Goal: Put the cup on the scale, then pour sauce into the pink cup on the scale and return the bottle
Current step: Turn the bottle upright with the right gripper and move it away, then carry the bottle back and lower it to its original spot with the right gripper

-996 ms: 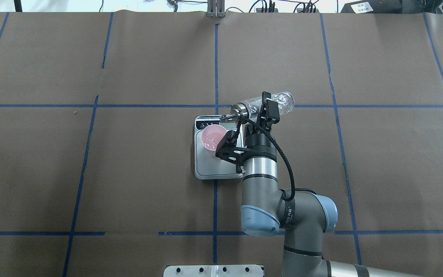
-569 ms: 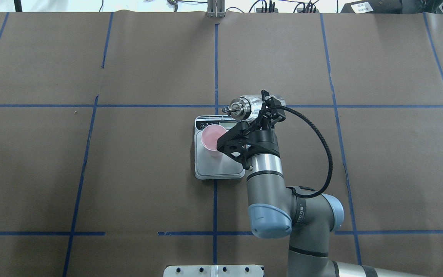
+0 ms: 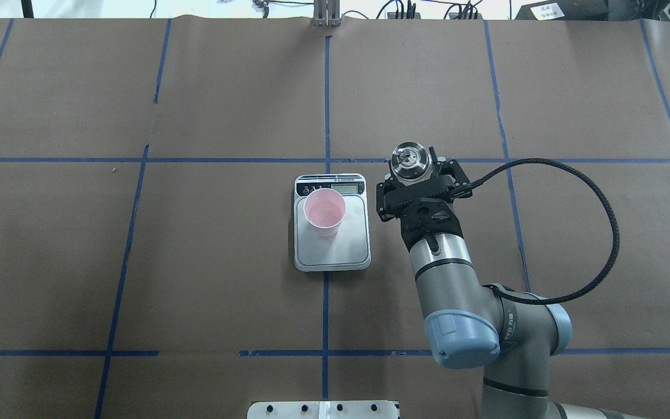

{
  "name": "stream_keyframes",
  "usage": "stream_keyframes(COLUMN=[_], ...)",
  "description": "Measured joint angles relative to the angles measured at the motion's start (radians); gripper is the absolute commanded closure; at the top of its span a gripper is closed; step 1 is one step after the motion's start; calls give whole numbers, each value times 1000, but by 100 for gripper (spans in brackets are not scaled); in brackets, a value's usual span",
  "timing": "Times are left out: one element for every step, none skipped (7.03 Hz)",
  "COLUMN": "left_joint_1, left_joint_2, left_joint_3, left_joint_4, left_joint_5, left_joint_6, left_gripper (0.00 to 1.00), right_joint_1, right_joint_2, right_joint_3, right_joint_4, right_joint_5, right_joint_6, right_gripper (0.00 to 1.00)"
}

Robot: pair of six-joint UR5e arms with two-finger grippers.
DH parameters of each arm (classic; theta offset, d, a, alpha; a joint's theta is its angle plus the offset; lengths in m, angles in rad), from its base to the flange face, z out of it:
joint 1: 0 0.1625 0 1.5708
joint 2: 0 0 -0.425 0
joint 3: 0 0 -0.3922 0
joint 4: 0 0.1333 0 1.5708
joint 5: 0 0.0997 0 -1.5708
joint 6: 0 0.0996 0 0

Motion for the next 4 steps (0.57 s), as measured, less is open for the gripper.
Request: stream_keyframes(left_joint_1=[0, 0, 0, 0], left_joint_2=[0, 0, 0, 0], left_joint_3=[-5, -10, -17, -28], left_joint_4=[0, 0, 0, 1], left_joint_5=[0, 0, 0, 1], left_joint_6=[0, -1, -1, -2], left_gripper=[0, 0, 0, 0], right_joint_1=[32, 69, 108, 165], right_joint_2=[-26, -61, -98, -140], right_joint_3=[25, 36, 39, 40], right_joint_4=[0, 0, -2, -3], right_joint_5=[63, 114, 161, 242], right_joint_6=[110, 188, 261, 338], right_gripper=[100, 100, 100, 100])
